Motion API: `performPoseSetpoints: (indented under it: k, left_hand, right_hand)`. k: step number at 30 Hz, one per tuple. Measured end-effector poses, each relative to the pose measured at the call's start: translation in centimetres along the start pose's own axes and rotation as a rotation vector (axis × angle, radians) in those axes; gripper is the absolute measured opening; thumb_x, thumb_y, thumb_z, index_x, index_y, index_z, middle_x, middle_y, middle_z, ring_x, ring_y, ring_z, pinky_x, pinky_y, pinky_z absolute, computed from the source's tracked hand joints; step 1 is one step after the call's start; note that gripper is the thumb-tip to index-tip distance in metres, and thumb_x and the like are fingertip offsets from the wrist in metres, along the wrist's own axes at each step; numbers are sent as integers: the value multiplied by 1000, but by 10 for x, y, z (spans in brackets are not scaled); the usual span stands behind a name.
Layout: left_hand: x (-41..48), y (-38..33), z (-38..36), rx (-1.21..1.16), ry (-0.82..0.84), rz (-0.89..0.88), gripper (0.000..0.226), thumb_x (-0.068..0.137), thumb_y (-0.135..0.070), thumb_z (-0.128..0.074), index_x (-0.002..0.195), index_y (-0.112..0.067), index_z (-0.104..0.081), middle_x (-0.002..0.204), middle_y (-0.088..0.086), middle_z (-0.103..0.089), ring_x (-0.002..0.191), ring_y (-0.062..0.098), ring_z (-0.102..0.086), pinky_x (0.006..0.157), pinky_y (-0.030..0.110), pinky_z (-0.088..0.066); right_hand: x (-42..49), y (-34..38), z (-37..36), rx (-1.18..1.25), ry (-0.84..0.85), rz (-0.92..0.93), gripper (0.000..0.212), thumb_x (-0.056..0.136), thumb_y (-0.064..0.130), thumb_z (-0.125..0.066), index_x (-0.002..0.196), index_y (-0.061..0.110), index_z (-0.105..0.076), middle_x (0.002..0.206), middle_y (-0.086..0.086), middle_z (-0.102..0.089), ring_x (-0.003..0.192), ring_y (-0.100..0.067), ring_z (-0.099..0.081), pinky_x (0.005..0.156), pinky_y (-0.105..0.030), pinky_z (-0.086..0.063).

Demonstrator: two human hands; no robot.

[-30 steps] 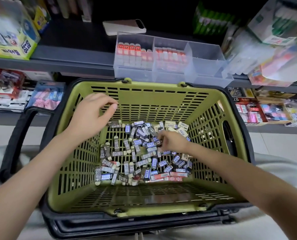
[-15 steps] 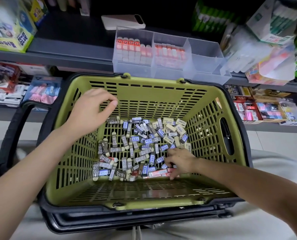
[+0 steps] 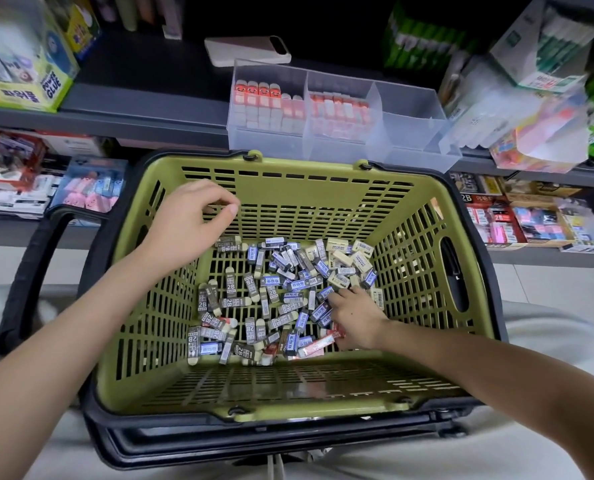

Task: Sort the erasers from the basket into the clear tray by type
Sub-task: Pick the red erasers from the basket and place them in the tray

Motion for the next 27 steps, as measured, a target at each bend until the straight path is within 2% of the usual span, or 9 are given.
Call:
performPoseSetpoints:
  k: [3, 7, 10, 13, 17, 19, 22, 23, 27]
  left_hand:
    - [0, -5, -6, -281, 33, 193, 12, 91, -17, -58, 94, -24, -67, 98, -13, -65, 92, 1, -59, 81, 12, -43]
    - [-11, -18, -42, -682, 321, 539, 9, 87, -23, -61, 96, -23, -62, 106, 1, -66, 104, 20, -61, 91, 34, -50]
    - [-28, -33, -75, -883, 572, 754, 36, 75, -53, -60, 103, -30, -55, 118, 6, -60, 110, 25, -58, 97, 44, -47]
    - [-38, -43, -101, -1081, 641, 883, 45, 74, -58, -60, 105, -25, -59, 98, 5, -70, 94, 26, -67, 84, 47, -54]
    - [-45, -33, -108, -1128, 569, 1043, 34, 88, -43, -56, 107, -16, -62, 79, 10, -74, 76, 28, -72, 60, 36, -57]
    - [-44, -25, -105, -990, 571, 1042, 29, 93, -40, -52, 106, -15, -61, 79, 10, -74, 70, 25, -72, 58, 31, -53]
    - [-38, -19, -100, -872, 520, 1041, 29, 93, -37, -54, 106, -13, -62, 63, 5, -68, 54, 16, -68, 58, 28, -52]
    - [-36, -18, -100, -866, 508, 1031, 29, 92, -35, -57, 107, -11, -61, 59, 3, -64, 50, 13, -65, 55, 27, -53]
    - [-31, -16, -101, -922, 509, 1018, 28, 87, -25, -66, 106, -6, -59, 50, -2, -57, 43, 11, -59, 48, 22, -53]
  right_hand:
    - [2, -4, 5, 275, -14, -131, 27, 69, 49, -66, 74, 22, -63, 95, 9, -46, 93, -11, -42, 89, -31, -36]
    - [-2, -8, 43, 982, -84, -286, 17, 75, 33, -72, 71, 18, -64, 80, 7, -61, 73, -1, -61, 79, -33, -54]
    - [-3, 2, 88, 1407, -182, -271, 6, 77, 14, -70, 77, 13, -64, 66, 10, -65, 53, 8, -56, 60, -20, -48]
    - [-3, 21, 118, 1582, -276, -182, 15, 78, 17, -73, 86, 10, -63, 66, 6, -67, 51, 0, -58, 50, -14, -46]
    - [-4, 17, 114, 1763, -214, -116, 13, 83, 15, -69, 92, 7, -67, 78, -10, -69, 64, -18, -64, 61, -26, -55]
    - [-5, 9, 96, 1567, -150, -123, 12, 84, 14, -67, 94, 9, -69, 81, -9, -69, 70, -19, -65, 66, -27, -57]
    - [-1, 13, 51, 587, -18, 16, 37, 83, 26, -69, 119, 21, -62, 112, -2, -63, 100, -17, -58, 84, -29, -49]
    - [2, 18, 38, 387, 11, 87, 46, 82, 28, -68, 127, 25, -56, 119, -3, -57, 108, -19, -52, 86, -30, -45]
    - [17, 26, 23, 176, 2, 243, 41, 84, 26, -66, 123, 24, -56, 122, -9, -48, 112, -26, -43, 84, -36, -39]
Point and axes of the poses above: each hand's wrist, its own x-axis towards the middle knuckle, its own z-axis out of the back of the hand, y = z × x, the point moved 3 cm from there along x, towards the middle knuckle
